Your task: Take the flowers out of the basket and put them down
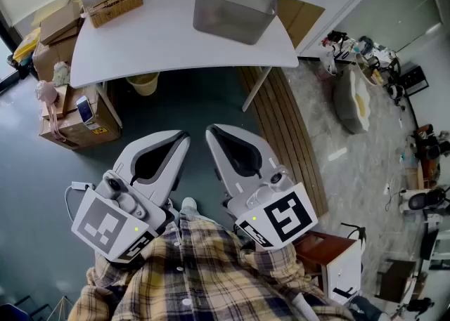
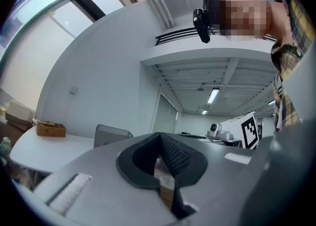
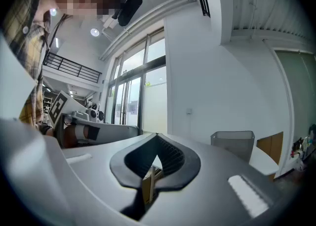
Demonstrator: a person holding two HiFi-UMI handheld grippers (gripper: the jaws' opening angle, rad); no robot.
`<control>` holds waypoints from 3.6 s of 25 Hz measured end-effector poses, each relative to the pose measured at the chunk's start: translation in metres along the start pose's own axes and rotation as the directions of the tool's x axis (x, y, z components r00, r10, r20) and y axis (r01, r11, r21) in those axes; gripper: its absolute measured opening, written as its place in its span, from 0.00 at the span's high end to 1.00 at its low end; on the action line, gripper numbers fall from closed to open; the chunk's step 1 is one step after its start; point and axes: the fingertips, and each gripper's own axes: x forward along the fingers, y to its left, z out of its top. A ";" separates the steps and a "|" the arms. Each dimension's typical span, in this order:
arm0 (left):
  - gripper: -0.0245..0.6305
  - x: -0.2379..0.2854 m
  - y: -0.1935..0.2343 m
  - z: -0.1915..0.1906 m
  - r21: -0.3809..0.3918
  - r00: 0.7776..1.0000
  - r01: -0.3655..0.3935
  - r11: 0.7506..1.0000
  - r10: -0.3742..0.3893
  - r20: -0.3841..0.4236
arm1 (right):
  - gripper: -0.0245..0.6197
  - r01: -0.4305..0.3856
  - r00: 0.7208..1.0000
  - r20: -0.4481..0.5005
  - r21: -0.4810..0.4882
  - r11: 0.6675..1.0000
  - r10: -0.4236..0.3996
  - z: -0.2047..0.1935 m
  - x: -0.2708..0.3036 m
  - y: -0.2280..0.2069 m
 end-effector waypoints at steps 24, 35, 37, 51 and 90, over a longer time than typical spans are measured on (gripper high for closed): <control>0.94 0.020 -0.025 -0.013 0.013 0.998 -0.053 0.999 0.053 0.018 | 0.95 -0.013 1.000 0.013 0.034 0.999 0.013 -0.011 -0.033 -0.029; 0.94 0.046 0.022 -0.008 0.006 0.999 -0.042 0.999 0.042 0.020 | 0.95 0.003 1.000 0.008 0.027 1.000 -0.003 -0.010 0.012 -0.057; 0.94 0.051 0.038 -0.005 0.004 0.999 -0.037 0.999 0.037 0.021 | 0.95 0.008 1.000 0.004 0.023 1.000 -0.008 -0.010 0.027 -0.063; 0.94 0.101 0.180 0.016 -0.003 1.000 0.003 1.000 -0.003 0.006 | 0.95 0.069 0.998 -0.008 0.021 0.997 -0.069 -0.010 0.165 -0.121; 0.94 0.312 0.392 0.025 -0.014 0.999 -0.034 0.999 0.034 -0.010 | 0.95 0.064 0.996 -0.055 0.026 0.998 -0.063 -0.028 0.362 -0.343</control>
